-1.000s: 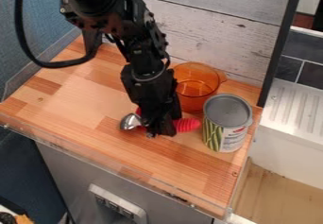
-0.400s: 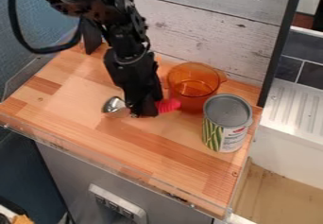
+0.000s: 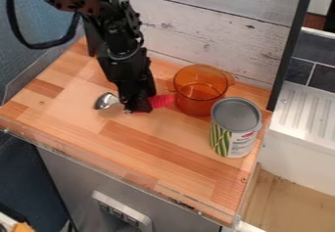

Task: Take the red-handled spoon and move the red object to the center of the wooden table

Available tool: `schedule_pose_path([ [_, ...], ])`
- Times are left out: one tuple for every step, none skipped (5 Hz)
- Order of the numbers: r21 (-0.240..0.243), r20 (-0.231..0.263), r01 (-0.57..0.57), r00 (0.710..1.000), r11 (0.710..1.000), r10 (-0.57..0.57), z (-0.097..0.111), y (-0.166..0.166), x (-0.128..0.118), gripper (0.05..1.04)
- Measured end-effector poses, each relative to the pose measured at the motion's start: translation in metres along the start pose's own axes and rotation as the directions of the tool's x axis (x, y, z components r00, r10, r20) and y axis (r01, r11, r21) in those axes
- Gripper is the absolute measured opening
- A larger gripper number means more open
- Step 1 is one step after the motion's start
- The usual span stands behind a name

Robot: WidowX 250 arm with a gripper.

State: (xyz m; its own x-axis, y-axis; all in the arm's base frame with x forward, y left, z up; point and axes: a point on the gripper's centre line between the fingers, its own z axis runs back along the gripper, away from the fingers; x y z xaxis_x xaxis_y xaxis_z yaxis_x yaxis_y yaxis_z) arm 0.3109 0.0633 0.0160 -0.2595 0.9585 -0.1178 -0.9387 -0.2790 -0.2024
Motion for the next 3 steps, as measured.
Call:
schedule_pose_path([
  [0.006, 0.011, 0.005, 1.000, 1.000, -0.005, -0.002, 0.003, 0.002, 0.364],
  [0.012, 0.018, 0.045, 0.999, 0.999, -0.045, 0.001, 0.020, -0.004, 0.364],
  [-0.013, 0.018, 0.102, 0.995, 0.995, -0.102, 0.013, 0.039, -0.016, 0.364],
])
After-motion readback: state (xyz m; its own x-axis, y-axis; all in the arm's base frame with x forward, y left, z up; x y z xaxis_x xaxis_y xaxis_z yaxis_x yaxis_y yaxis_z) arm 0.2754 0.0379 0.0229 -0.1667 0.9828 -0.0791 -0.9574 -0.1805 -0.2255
